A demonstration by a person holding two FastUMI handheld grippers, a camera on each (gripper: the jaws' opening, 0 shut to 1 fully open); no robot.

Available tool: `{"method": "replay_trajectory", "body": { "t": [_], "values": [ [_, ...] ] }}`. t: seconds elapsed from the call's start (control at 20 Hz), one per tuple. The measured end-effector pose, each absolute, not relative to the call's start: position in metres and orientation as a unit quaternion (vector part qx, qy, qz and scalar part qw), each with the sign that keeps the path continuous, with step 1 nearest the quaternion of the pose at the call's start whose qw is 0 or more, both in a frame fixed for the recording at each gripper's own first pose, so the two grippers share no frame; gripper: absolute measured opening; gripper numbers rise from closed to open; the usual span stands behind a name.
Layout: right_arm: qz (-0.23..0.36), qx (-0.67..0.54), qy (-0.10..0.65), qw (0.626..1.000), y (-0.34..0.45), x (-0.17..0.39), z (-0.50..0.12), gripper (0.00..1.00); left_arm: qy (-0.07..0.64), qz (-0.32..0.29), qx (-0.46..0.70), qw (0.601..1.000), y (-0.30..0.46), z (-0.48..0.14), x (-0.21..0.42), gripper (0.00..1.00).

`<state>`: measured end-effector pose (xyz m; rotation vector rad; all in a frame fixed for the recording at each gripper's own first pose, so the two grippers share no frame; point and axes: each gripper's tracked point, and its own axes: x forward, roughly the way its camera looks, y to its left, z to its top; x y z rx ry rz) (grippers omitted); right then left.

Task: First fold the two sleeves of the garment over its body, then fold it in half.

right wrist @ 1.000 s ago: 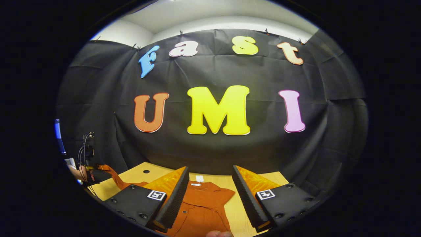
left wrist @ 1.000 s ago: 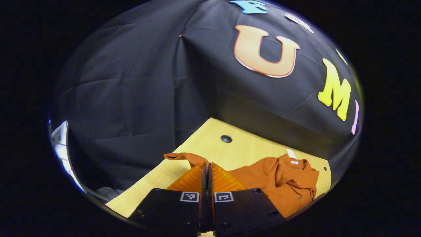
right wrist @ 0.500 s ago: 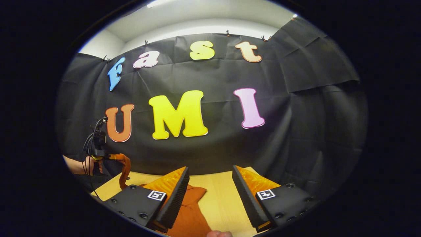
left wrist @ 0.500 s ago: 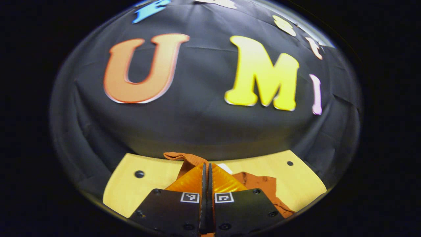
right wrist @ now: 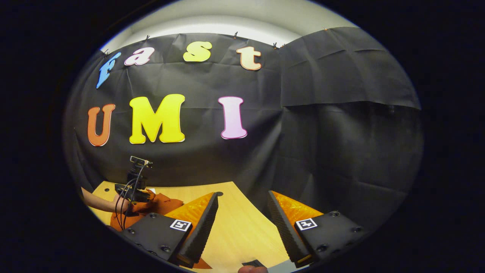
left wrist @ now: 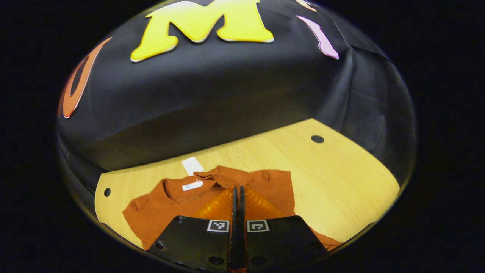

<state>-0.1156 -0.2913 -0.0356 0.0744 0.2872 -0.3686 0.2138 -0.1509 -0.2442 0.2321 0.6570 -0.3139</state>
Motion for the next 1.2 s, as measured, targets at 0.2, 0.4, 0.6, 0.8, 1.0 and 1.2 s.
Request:
{"method": "replay_trajectory", "body": {
  "t": [0.2,0.4,0.6,0.8,1.0,1.2],
  "values": [
    [-0.181,0.030,0.160,0.970,-0.280,-0.118,-0.039,0.84,0.345,-0.167,0.157,0.910,-0.186,-0.280,0.210,0.10],
    [-0.162,0.026,0.152,0.975,-0.265,-0.106,-0.034,0.84,0.336,-0.193,0.137,0.912,-0.202,-0.265,0.195,0.81],
    [-0.138,0.034,0.138,0.980,-0.247,-0.089,-0.029,0.84,0.275,-0.156,0.095,0.944,-0.174,-0.206,0.197,0.97],
    [-0.088,0.048,0.109,0.989,-0.205,-0.047,-0.014,0.85,0.183,-0.135,0.049,0.973,-0.123,-0.094,0.182,0.97],
    [-0.011,0.053,0.068,0.996,-0.135,-0.003,0.009,0.85,0.091,-0.099,0.012,0.991,-0.057,0.009,0.142,0.97],
    [0.049,0.049,0.035,0.997,-0.076,0.019,0.029,0.85,0.025,-0.051,-0.018,0.998,0.006,0.086,0.099,0.97]
  ]
}}
